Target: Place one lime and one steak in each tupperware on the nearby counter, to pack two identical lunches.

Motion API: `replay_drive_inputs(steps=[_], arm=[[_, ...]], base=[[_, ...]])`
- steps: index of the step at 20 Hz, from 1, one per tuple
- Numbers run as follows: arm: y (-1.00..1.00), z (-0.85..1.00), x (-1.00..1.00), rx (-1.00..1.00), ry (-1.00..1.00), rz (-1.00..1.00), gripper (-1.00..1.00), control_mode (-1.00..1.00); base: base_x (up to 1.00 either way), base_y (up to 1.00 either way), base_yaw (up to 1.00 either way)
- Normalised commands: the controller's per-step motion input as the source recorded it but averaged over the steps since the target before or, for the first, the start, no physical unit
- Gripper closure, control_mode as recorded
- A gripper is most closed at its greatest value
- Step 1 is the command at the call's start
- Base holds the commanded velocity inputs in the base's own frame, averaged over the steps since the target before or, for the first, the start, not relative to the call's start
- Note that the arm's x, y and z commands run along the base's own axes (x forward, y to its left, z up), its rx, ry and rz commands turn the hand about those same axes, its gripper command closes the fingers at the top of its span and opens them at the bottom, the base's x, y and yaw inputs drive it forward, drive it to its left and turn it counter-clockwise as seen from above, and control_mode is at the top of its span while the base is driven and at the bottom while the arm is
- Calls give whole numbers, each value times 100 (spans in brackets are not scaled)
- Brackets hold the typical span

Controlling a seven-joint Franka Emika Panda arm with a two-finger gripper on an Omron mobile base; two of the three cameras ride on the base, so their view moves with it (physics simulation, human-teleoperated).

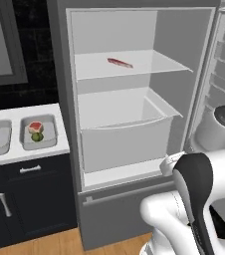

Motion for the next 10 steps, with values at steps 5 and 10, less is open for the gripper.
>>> replay_drive_inputs(steps=[5, 10], arm=[[0, 0, 0, 0, 0, 0, -100, 100], [0, 0, 0, 0, 0, 0, -100, 100]], base=[[28, -31, 0], [59, -22, 0]])
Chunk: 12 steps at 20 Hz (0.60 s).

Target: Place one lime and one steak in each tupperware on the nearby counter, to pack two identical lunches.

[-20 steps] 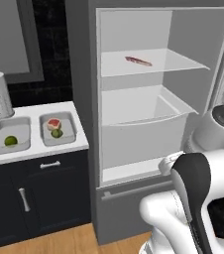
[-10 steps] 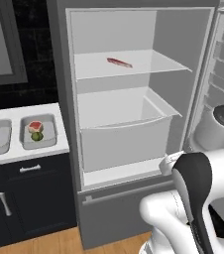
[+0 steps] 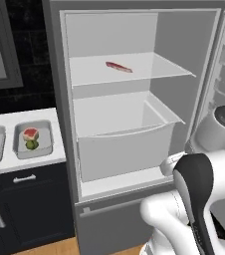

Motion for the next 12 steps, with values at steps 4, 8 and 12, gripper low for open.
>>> replay_drive_inputs(steps=[4, 8, 12], arm=[[0, 0, 0, 0, 0, 0, -100, 100], [-6, -10, 9, 0, -5, 1, -100, -100], [-14, -2, 0, 0, -19, 0, -100, -100]], base=[[61, -19, 0], [24, -1, 0], [0, 0, 0]])
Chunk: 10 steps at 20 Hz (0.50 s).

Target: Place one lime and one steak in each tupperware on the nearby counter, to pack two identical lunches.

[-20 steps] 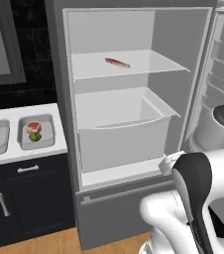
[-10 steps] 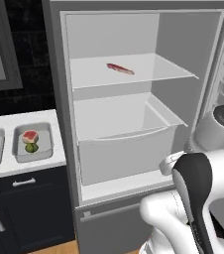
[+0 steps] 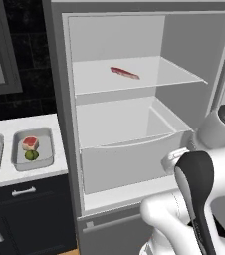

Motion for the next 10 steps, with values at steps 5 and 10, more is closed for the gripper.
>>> replay_drive_inputs(steps=[5, 10], arm=[[-3, 29, 12, 6, -28, 0, -100, -100], [5, 50, 30, 11, -12, 2, -100, -100]], base=[[0, 0, 0], [0, 0, 0]])
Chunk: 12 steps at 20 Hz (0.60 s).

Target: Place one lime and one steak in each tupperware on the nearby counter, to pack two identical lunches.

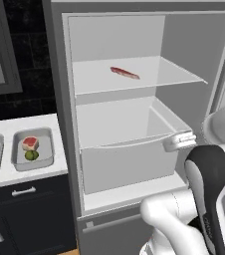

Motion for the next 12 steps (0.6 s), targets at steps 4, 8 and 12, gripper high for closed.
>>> replay_drive_inputs(steps=[4, 8, 12], arm=[[24, 62, 27, 0, 0, 0, -100, -100], [6, 34, 25, -2, -2, 2, -100, -100], [0, 13, 21, 0, -7, 5, -100, -100]], base=[[0, 0, 0], [0, 0, 0], [0, 0, 0]])
